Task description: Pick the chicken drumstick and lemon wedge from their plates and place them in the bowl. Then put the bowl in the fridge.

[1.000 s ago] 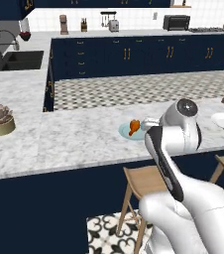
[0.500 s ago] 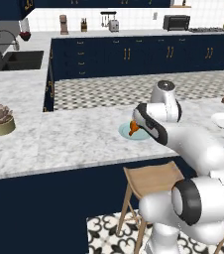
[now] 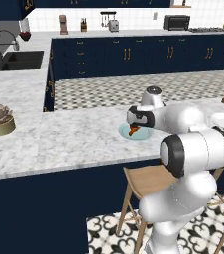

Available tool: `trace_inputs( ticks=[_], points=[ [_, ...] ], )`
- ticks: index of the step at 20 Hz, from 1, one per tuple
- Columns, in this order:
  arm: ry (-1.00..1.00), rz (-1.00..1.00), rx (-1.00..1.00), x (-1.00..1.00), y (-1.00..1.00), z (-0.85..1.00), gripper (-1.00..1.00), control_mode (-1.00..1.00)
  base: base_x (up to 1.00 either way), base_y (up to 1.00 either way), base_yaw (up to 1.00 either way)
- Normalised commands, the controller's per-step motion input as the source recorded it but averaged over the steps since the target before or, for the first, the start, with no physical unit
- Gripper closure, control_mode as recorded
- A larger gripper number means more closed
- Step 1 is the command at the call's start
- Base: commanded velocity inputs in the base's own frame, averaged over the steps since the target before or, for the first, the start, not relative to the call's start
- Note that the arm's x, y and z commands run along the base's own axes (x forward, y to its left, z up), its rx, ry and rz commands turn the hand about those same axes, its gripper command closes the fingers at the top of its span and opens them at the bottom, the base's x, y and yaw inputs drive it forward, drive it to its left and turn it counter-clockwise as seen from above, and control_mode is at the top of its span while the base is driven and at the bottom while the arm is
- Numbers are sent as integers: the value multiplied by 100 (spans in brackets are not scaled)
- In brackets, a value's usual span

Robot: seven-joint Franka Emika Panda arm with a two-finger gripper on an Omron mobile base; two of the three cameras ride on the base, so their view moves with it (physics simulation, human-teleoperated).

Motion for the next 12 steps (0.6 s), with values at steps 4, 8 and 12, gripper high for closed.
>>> trace_inputs(
  ticks=[4,8,12],
  points=[
    [0,0,0,62,0,-26,-100,-100,0,0,0],
    [2,0,0,55,-3,-36,-100,-100,0,0,0],
    [7,0,0,62,-4,-48,-100,-100,0,0,0]
  ],
)
